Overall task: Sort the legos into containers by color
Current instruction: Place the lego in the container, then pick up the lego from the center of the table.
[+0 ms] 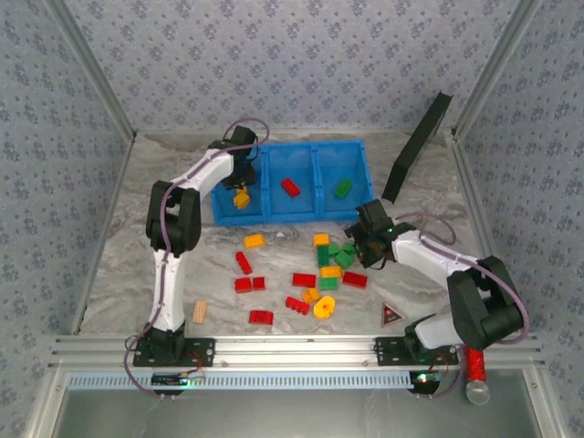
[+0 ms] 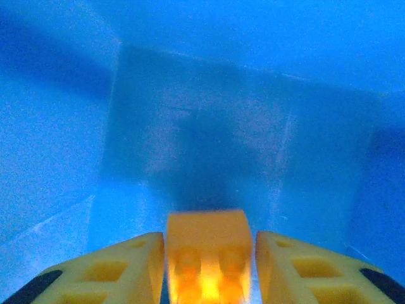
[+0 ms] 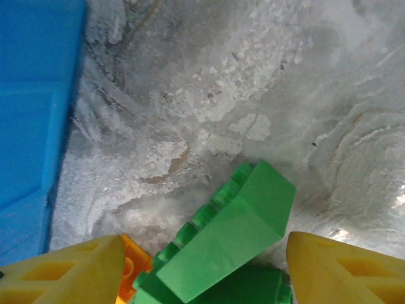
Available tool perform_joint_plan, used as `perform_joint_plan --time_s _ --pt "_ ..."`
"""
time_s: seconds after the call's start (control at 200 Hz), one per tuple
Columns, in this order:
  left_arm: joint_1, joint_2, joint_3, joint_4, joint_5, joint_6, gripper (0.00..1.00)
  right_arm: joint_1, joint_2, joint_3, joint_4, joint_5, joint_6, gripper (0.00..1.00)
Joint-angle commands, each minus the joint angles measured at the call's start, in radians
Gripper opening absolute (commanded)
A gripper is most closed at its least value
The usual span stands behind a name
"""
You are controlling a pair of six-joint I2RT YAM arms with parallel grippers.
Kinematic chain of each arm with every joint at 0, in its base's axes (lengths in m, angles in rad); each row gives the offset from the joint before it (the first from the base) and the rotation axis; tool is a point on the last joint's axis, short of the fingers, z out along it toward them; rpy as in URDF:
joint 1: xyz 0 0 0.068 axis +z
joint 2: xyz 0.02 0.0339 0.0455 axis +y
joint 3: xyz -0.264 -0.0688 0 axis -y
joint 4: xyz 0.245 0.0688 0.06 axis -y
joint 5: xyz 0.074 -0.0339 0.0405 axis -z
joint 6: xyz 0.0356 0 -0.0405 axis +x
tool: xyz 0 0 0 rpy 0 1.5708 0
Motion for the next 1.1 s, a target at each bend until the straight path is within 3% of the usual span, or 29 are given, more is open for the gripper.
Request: perform_joint_plan --time_s 0.0,0.285,0.455,0.55,0.75,1.094 --pt "0.006 -0.030 0.039 -0.030 -0.002 0.014 0.47 0.011 0.033 0.024 -0.010 -0.013 0.046 0.67" --pt "0.006 -0.114 0.038 -0.048 0.018 0.040 0.50 0.015 0.083 0.037 -0.003 -0.001 0.042 0.48" --pt "0.006 -0.202 0.010 -0.049 0.052 0.047 0.50 0.011 0.108 0.032 -0.001 -0.004 0.020 0.25" --pt "0.003 -0.262 -0.011 -0.055 0.071 0.080 0.51 0.004 0.111 0.017 0.017 -0.009 0.004 0.17" --pt "-0.001 -0.429 -0.148 -0.014 0.086 0.163 0.54 -0.014 0.070 0.010 -0.016 0.003 -0.070 0.14" --pt "-0.010 -0.675 -0.393 -0.055 0.085 0.143 0.56 -0.027 -0.125 0.057 -0.159 0.075 -0.216 0.14"
